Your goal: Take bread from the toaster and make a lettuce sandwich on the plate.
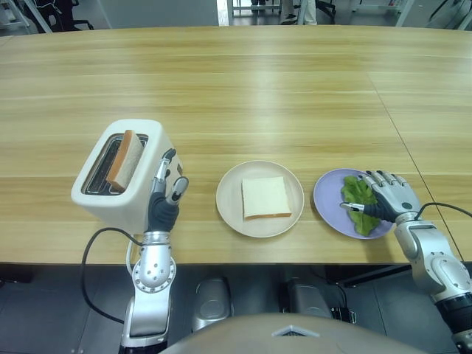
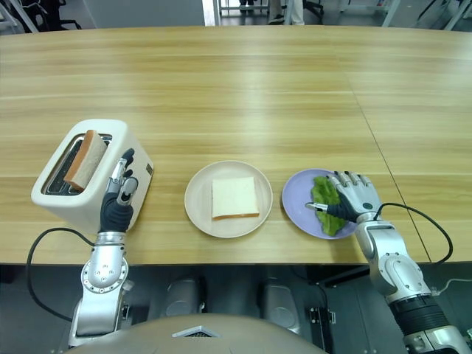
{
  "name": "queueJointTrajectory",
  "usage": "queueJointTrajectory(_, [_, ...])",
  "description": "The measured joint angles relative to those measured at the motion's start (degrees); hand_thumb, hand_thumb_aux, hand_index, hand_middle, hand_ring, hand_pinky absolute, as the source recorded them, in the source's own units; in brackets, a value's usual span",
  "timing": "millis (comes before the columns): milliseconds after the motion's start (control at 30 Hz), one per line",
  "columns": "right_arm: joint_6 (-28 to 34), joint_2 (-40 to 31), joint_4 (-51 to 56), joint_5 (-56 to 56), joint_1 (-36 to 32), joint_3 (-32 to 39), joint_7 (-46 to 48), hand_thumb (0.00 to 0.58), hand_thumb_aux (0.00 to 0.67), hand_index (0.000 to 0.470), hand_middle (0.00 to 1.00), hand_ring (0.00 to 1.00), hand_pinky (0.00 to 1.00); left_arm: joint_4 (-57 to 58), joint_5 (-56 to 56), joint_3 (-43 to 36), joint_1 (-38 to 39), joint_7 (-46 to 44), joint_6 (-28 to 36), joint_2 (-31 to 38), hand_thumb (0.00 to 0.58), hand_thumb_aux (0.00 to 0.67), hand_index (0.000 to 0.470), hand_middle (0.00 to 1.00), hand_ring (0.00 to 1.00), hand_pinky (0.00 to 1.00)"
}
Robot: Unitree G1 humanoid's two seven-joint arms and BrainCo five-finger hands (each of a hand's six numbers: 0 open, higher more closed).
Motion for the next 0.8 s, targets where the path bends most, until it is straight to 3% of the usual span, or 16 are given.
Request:
queueJointTrajectory(500, [-2.4, 4.9, 6.3, 3.7, -2.7, 2.0, 0.5, 0.0, 0.0, 0.0, 0.0, 0.0, 0.0, -1.4, 0.1, -0.2, 1.1, 0.0, 0.0, -0.8, 0.0, 0.0, 0.0, 0.0, 0.0, 0.0])
queueJointTrajectory(533, [-2.4, 4.9, 6.7, 3.7, -3.0, 2.1, 0.6, 0.175, 0.11, 0.076, 0.0, 0.0, 0.0, -1.4, 0.1, -0.2, 1.1, 0.0, 0.0, -0.8, 0.0, 0.0, 0.0, 0.0, 0.0, 0.0])
queueJointTrajectory(567, [-2.3, 4.9, 6.9, 3.6, -3.1, 2.1, 0.6, 0.5, 0.42, 0.289, 0.0, 0.0, 0.0, -1.4, 0.1, -0.2, 1.1, 0.0, 0.0, -0.8, 0.0, 0.0, 0.0, 0.0, 0.0, 0.0])
queueJointTrajectory(633, [-2.1, 4.9, 7.0, 3.4, -3.1, 2.2, 0.6, 0.58, 0.67, 0.46, 0.0, 0.0, 0.0, -1.4, 0.1, -0.1, 1.2, 0.0, 0.0, -0.8, 0.0, 0.0, 0.0, 0.0, 0.0, 0.0])
queueJointTrajectory(800, [-1.7, 4.9, 7.0, 2.8, -3.7, 2.4, 0.2, 0.58, 0.67, 0.46, 0.0, 0.0, 0.0, -1.4, 0.1, 0.0, 1.5, 0.0, -0.1, -0.8, 0.0, 0.0, 0.0, 0.0, 0.0, 0.0])
